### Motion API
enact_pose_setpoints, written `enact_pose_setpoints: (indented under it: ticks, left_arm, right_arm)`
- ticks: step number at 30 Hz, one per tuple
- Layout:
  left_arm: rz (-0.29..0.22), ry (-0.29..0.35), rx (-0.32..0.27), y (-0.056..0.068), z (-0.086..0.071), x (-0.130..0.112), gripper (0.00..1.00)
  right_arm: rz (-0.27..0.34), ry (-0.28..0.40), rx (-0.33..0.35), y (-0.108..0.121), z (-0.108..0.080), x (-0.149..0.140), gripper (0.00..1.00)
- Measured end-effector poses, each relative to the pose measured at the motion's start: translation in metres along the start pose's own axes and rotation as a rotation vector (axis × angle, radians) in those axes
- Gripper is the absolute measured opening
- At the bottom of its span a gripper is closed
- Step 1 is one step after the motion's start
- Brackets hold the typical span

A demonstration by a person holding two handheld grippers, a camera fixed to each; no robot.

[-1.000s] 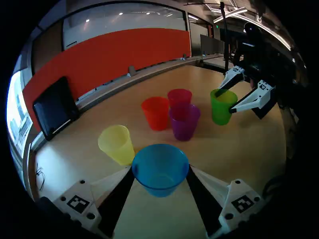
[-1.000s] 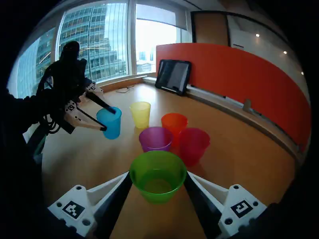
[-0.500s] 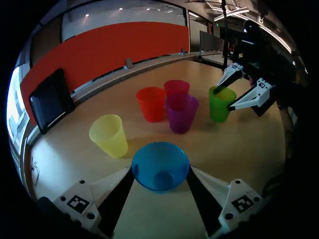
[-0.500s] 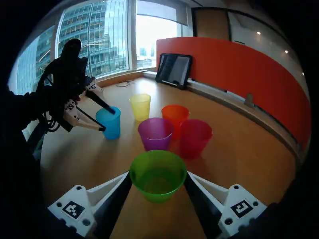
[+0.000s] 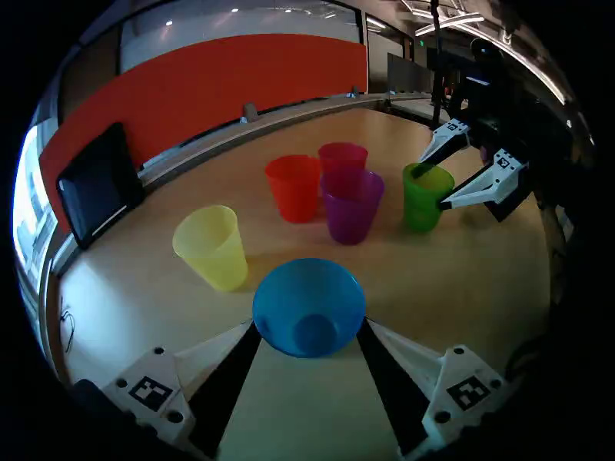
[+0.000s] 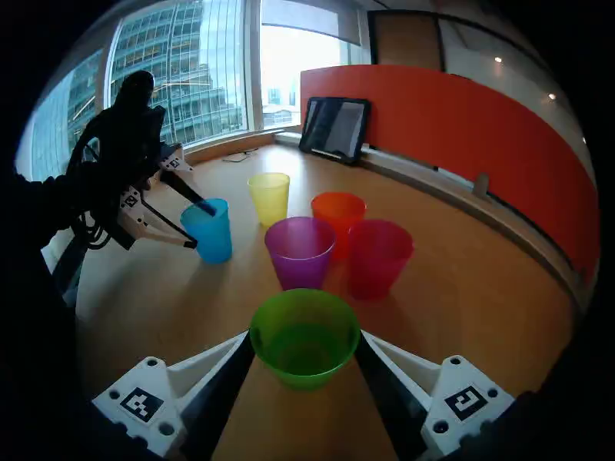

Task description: Pour water

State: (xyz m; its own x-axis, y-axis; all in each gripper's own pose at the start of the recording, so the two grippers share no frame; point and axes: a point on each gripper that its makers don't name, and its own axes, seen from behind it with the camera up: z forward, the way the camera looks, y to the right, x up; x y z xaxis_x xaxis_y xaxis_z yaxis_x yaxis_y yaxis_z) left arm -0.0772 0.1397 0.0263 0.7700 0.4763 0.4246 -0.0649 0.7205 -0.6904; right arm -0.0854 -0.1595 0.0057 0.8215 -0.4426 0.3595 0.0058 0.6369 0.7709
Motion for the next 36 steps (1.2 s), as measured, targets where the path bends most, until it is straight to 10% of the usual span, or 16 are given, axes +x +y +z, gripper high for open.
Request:
enact_pose_setpoints:
  ticks: [20,36]
  left_arm:
    - [-0.067,0.013,0.043,0.003,-0.029,-0.019,0.96]
    - [-0.108,0.117,0.110,0.002,-0.071,-0.016,0.96]
  right_arm:
    - [0.001,-0.012,-0.030,-0.001,-0.007,-0.014,1.00]
    - [0.021,0.076,-0.134,-0.004,-0.059,-0.011,1.00]
